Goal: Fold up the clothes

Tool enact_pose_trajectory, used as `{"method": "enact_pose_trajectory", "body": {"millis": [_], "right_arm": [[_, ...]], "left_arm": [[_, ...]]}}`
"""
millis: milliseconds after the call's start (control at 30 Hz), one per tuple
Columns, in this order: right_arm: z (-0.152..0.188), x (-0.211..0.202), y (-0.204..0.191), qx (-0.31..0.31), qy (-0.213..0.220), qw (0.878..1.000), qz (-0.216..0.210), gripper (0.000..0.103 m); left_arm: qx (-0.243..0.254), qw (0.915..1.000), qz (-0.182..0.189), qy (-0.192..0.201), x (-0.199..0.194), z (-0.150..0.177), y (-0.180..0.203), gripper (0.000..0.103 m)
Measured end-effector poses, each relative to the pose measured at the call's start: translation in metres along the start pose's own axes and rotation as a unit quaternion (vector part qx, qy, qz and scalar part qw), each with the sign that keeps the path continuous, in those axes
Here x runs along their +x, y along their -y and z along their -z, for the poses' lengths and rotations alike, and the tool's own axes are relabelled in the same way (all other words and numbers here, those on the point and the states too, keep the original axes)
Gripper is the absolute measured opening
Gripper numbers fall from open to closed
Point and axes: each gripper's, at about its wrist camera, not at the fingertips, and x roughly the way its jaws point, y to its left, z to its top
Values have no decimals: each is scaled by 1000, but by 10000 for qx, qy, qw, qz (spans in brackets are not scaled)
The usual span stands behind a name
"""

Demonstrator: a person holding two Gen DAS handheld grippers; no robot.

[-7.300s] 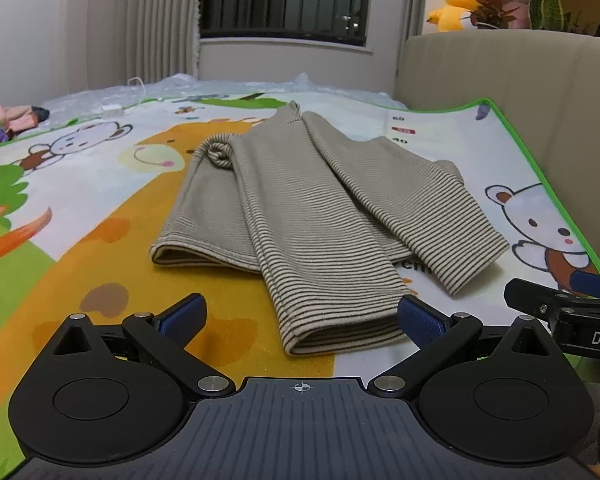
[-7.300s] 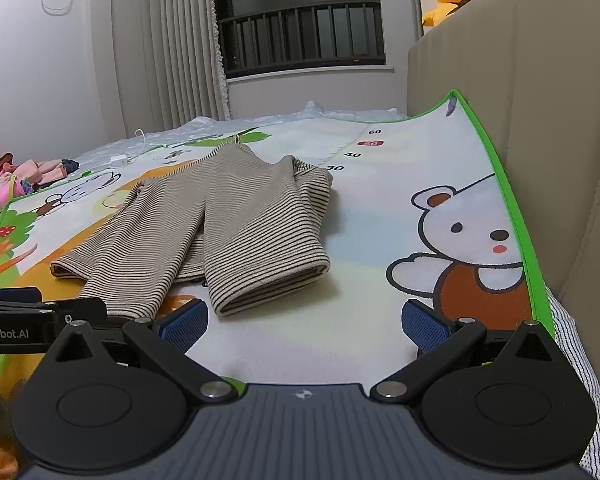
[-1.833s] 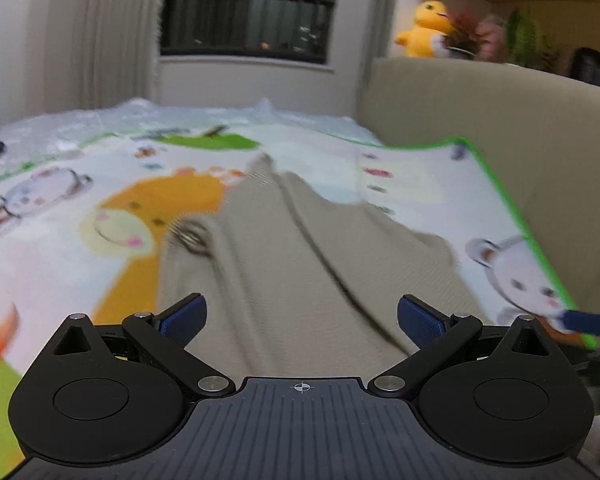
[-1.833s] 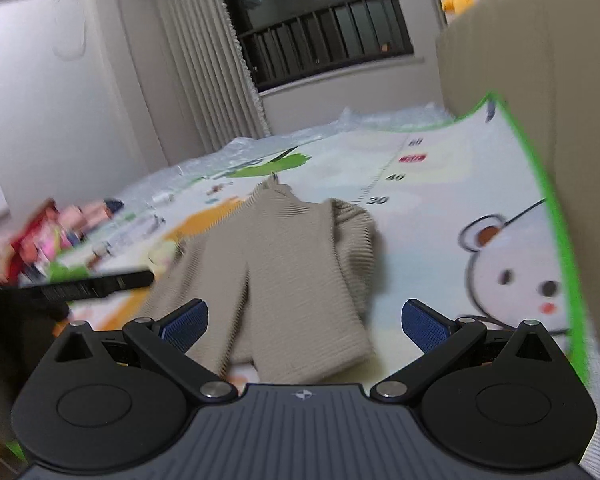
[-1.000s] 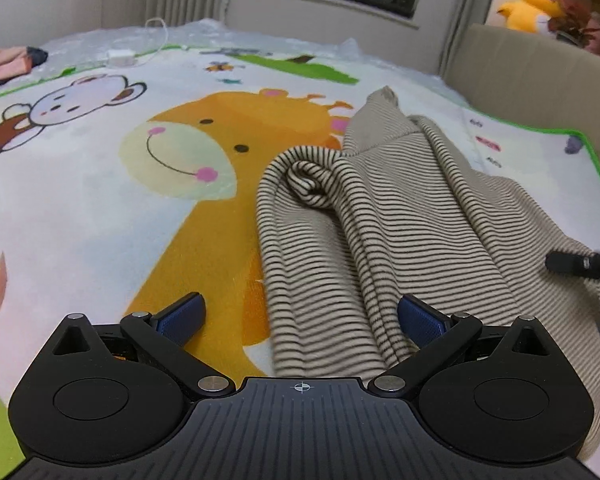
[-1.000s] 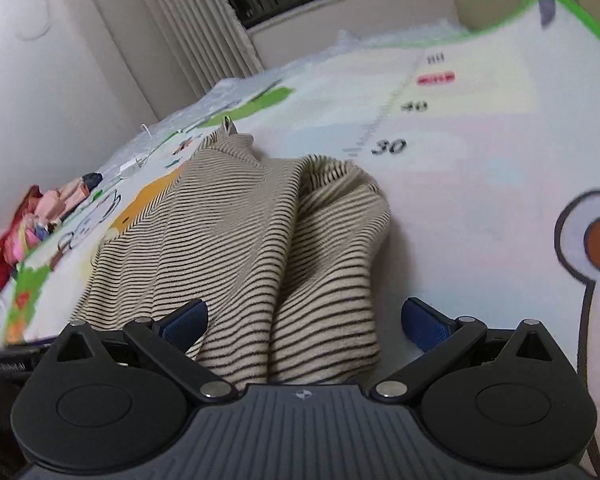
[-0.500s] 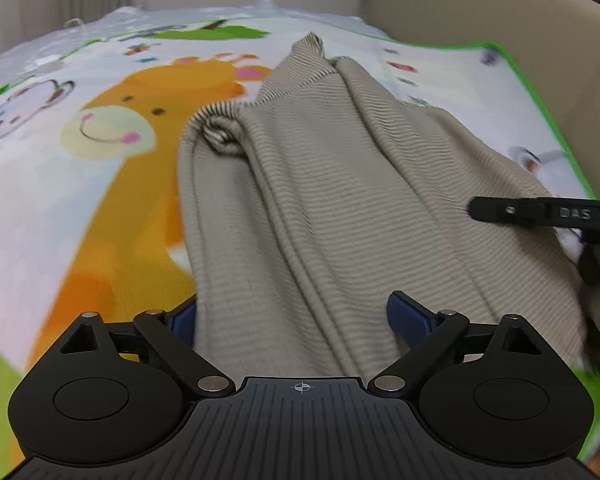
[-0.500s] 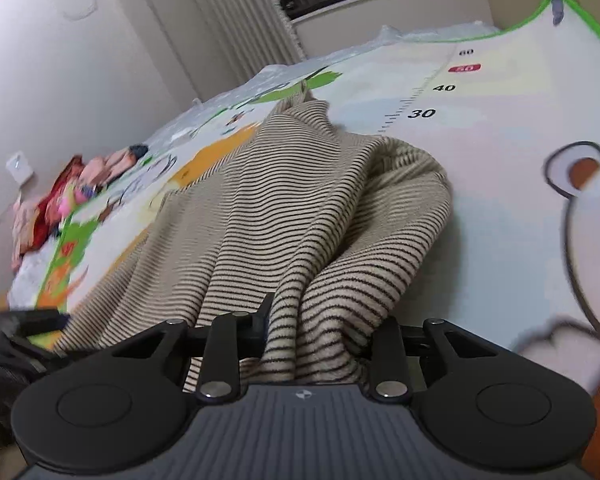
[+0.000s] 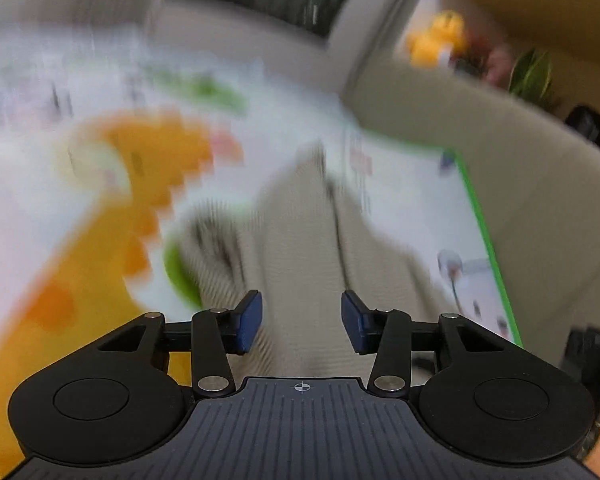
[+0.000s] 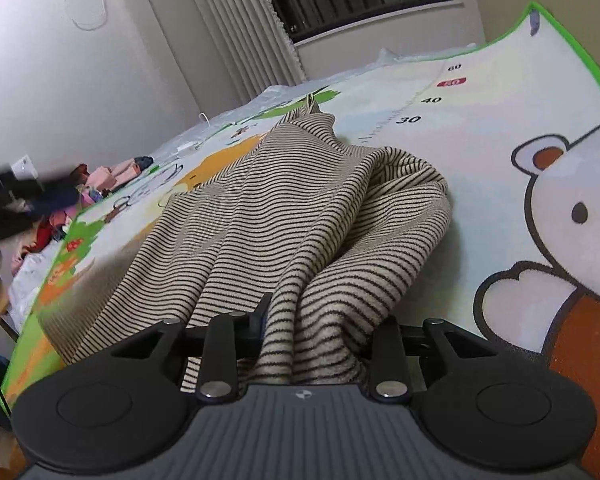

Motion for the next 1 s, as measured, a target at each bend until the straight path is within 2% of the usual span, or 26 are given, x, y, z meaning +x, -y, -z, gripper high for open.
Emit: {"method": "enact_pose_trajectory", "body": {"millis": [67, 100, 167, 200, 233, 267, 300, 333, 367, 433, 500, 567, 700, 767, 833, 867, 933, 1000], "right_arm": [[1, 1, 3, 73, 13, 9999, -74, 28], [1, 1, 5, 94, 22, 9999, -99, 28], [1, 2, 7, 132, 38, 9998, -134, 29], [1, 2, 7, 148, 44, 9998, -145, 29], [2, 2, 7, 144, 50, 9998, -137, 29], [2, 2, 6, 124, 53, 9998, -115, 29], [2, 2, 5, 104, 56, 9999, -93, 29], [3, 2, 4, 92, 53, 9999, -84, 29], [3, 2, 4, 79, 50, 9999, -76, 29], [3, 3, 3, 56, 45, 10000, -60, 29], [3, 3, 5, 107, 42, 9999, -102, 30], [3, 3, 6, 123, 41, 9999, -112, 30], [3, 3, 5, 113, 23, 9999, -82, 30], [3, 3, 4, 119, -4, 9999, -69, 30], [2, 3, 3, 117, -35, 9999, -47, 30], [2, 3, 2, 111, -49, 9999, -31, 30], [2, 3, 1, 110, -55, 9999, 3, 30], [3, 1, -1, 127, -44, 9999, 62, 30]], "left_arm": [[230, 9951, -550, 786, -25, -10, 7, 52], [221, 9915, -740, 1044, -34, -16, 8, 58], [117, 9927, -602, 1037, -41, -30, 3, 72], [26, 9976, -298, 630, -32, -33, 0, 76], [-66, 9997, -16, 223, -22, -35, -3, 76], [-165, 9997, 55, -166, -7, -30, -5, 75], [-258, 9981, 103, -549, 8, -25, -6, 74], [-296, 9956, -52, -882, 26, -14, -7, 68], [-337, 9920, -204, -1202, 43, -4, -9, 67], [-469, 9858, -424, -1554, 66, 15, -14, 67], [-134, 9891, -442, -1397, 69, 18, -3, 68], [79, 9903, -296, -1357, 75, 15, 6, 55], [295, 9886, -257, -1454, 100, 13, 11, 45], [303, 9884, -248, -1466, 104, 11, 15, 34], [252, 9886, -82, -1481, 99, -1, 18, 15], [126, 9889, 118, -1478, 97, -11, 15, 11], [-345, 9885, 477, -1393, 90, -41, -1, 11], [-734, 9920, 429, -931, 80, -75, -24, 11]]}}
